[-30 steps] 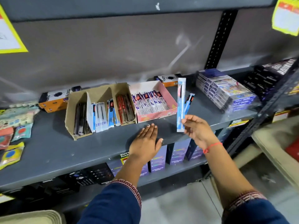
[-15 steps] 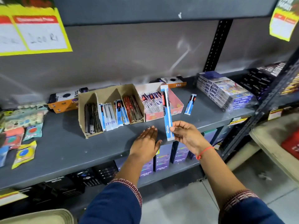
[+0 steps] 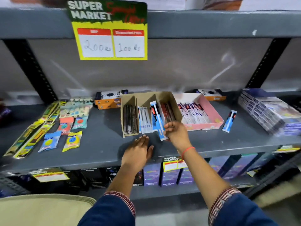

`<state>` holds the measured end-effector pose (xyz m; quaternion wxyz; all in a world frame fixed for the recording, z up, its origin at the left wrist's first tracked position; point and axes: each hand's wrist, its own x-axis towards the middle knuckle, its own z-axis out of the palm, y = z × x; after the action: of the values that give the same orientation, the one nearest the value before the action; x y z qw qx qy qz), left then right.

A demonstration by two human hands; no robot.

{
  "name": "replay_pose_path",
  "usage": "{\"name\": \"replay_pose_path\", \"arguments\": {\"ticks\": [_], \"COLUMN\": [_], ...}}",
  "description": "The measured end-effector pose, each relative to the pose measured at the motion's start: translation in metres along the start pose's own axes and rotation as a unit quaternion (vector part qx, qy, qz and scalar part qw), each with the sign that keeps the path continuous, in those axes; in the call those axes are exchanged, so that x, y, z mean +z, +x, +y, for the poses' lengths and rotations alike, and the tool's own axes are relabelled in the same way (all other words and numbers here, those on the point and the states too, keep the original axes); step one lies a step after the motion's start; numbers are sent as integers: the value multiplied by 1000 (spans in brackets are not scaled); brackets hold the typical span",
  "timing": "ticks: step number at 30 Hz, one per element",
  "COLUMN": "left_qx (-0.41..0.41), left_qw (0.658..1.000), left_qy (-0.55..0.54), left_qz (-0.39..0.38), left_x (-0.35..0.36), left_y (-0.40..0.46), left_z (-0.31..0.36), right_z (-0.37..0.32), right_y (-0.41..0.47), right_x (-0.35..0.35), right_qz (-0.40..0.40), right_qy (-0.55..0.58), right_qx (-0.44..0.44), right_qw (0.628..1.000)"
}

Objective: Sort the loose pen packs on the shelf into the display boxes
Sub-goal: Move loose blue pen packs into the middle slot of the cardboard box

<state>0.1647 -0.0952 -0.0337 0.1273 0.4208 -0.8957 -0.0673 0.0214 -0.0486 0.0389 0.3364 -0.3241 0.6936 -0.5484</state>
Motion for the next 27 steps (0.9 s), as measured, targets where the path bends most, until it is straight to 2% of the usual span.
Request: {"name": "replay_pose_path", "arguments": {"ticks": [3,7,14,27], "left_qx": [14,19,42,58], "left_qw": [1000,999,998,996], "left_qy": [-5,-26,-31,-13], "left_qz": [9,27,34,68], "left_x": [0,1,1,0], "left_y": [0,-1,-2,-3], "left_z": [-4,-2,-2,-1], "right_z": [0,0,-6,-14], "right_y": [12,27,30,30], "right_x": [25,41,62,67], "right_qz": [23,51,30,-15], "right_qy": [-84,-182,-396,-537], "right_qx": [-28,-22,-55,-73], "right_qw": [996,982,916,840]}}
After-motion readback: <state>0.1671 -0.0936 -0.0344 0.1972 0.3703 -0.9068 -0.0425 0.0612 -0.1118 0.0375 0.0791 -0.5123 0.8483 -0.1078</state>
